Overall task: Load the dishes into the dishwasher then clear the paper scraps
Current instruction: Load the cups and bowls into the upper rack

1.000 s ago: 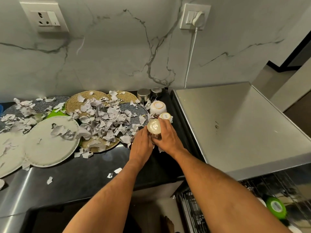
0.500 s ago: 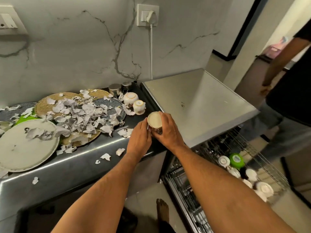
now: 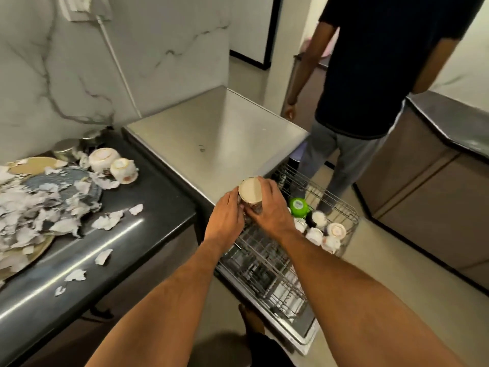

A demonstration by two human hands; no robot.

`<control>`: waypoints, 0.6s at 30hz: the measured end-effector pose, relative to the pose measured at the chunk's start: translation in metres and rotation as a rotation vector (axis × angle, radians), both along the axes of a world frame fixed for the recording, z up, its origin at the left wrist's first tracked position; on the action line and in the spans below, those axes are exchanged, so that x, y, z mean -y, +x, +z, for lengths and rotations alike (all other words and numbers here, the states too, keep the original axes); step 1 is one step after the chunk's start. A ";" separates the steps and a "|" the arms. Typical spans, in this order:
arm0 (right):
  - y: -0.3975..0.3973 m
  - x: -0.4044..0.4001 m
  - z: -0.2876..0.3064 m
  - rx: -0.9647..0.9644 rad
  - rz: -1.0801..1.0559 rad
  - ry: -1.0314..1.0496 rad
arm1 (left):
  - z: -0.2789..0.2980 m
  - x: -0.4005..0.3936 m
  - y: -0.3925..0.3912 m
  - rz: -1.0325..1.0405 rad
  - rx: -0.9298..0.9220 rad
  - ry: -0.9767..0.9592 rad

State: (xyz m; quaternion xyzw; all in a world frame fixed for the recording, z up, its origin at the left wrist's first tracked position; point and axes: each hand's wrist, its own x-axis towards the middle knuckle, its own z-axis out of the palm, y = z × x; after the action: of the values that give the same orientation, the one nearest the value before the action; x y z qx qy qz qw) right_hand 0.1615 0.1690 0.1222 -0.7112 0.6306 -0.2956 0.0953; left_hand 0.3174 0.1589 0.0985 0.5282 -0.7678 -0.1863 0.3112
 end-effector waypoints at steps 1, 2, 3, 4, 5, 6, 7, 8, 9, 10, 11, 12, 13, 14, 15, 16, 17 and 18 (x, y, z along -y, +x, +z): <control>-0.012 -0.001 -0.006 0.006 -0.022 0.018 | -0.006 0.003 -0.012 -0.013 0.016 0.022; -0.023 0.000 -0.012 0.012 -0.037 0.036 | -0.013 0.006 -0.023 -0.027 0.030 0.042; -0.034 0.001 -0.017 0.014 -0.047 0.055 | -0.020 0.010 -0.033 -0.042 0.047 0.063; -0.044 0.002 -0.024 0.014 -0.060 0.073 | -0.027 0.013 -0.044 -0.054 0.063 0.083; -0.052 0.004 -0.030 0.015 -0.070 0.094 | -0.034 0.015 -0.052 -0.060 0.076 0.104; -0.062 0.007 -0.039 0.020 -0.086 0.119 | -0.042 0.018 -0.063 -0.064 0.089 0.128; -0.071 0.012 -0.048 0.028 -0.101 0.140 | -0.050 0.022 -0.073 -0.064 0.099 0.154; -0.081 0.016 -0.058 0.038 -0.114 0.159 | -0.060 0.027 -0.084 -0.067 0.108 0.173; -0.090 0.020 -0.068 0.047 -0.125 0.178 | -0.068 0.031 -0.094 -0.072 0.118 0.190; -0.098 0.023 -0.077 0.056 -0.131 0.199 | -0.075 0.035 -0.102 -0.082 0.127 0.206; -0.109 0.028 -0.088 0.064 -0.139 0.232 | -0.085 0.040 -0.113 -0.094 0.142 0.229; -0.119 0.032 -0.098 0.071 -0.148 0.269 | -0.094 0.045 -0.123 -0.104 0.151 0.254; -0.128 0.037 -0.108 0.075 -0.156 0.301 | -0.103 0.049 -0.132 -0.114 0.161 0.282; -0.137 0.042 -0.118 0.077 -0.164 0.331 | -0.112 0.053 -0.141 -0.120 0.168 0.305; -0.144 0.045 -0.126 0.077 -0.167 0.355 | -0.119 0.056 -0.148 -0.128 0.171 0.328; -0.152 0.050 -0.137 0.077 -0.172 0.383 | -0.127 0.060 -0.157 -0.134 0.174 0.357; -0.160 0.055 -0.147 0.076 -0.174 0.410 | -0.134 0.064 -0.165 -0.134 0.171 0.387; -0.167 0.060 -0.156 0.073 -0.173 0.437 | -0.140 0.067 -0.172 -0.126 0.170 0.416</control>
State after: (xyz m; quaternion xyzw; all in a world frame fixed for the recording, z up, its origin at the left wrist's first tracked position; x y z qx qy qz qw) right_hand -0.0050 0.1087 -0.0341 -0.6060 0.7343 -0.1844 0.2441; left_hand 0.1456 0.0919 -0.0419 0.5459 -0.7677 -0.3144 0.1174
